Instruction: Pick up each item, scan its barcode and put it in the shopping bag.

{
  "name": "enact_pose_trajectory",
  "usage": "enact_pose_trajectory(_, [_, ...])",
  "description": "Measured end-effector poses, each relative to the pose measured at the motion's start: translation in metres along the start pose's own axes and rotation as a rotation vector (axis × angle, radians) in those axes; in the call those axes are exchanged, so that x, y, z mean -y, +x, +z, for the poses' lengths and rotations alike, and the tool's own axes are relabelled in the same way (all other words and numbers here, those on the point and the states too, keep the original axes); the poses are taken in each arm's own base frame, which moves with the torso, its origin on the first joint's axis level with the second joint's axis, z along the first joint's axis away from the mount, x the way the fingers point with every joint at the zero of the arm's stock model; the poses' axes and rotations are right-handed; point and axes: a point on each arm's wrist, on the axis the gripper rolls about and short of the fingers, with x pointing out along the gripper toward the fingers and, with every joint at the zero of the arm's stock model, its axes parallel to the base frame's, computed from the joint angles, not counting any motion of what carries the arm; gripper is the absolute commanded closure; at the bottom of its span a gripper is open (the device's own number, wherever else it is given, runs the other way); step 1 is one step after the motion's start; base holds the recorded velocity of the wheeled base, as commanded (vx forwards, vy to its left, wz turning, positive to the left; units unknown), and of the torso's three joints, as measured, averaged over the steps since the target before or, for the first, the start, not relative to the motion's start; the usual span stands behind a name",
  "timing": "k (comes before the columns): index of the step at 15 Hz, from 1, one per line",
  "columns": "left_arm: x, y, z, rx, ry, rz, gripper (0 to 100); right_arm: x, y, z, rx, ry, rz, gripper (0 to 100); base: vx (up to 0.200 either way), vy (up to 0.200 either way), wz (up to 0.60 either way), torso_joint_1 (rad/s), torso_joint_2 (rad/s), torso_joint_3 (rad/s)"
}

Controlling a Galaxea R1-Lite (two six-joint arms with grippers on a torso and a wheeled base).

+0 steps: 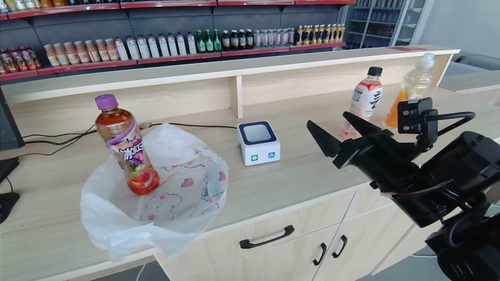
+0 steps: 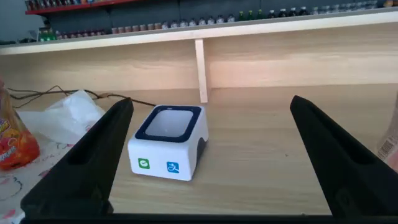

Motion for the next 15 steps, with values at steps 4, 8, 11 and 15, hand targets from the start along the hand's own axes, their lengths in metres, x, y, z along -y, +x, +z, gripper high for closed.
enact_pose_trajectory(4, [0.0000, 0.0000, 0.0000, 0.000, -0.002, 0.000, 0, -0.0004, -0.0019, -0.0011, -0.008, 0.001, 0.001, 0, 0.000, -0.200, 0.00, 0.002, 0.00, 0.001])
enact_pose_trajectory(8, [0.0000, 0.0000, 0.0000, 0.000, -0.002, 0.000, 0, -0.0012, -0.0032, -0.0014, -0.012, 0.002, 0.004, 0, 0.000, -0.200, 0.00, 0.001, 0.00, 0.000])
enact_pose_trajectory(11, [0.0000, 0.0000, 0.0000, 0.000, -0.002, 0.000, 0, -0.0020, -0.0032, -0.0014, -0.012, 0.001, 0.006, 0, 0.000, -0.200, 0.40, 0.001, 0.00, -0.001])
enact_pose_trajectory(15, [0.0000, 0.0000, 0.0000, 0.000, -0.002, 0.000, 0, -0.0032, -0.0050, -0.0034, -0.022, 0.002, 0.010, 0, 0.000, -0.200, 0.60, 0.002, 0.00, 0.002])
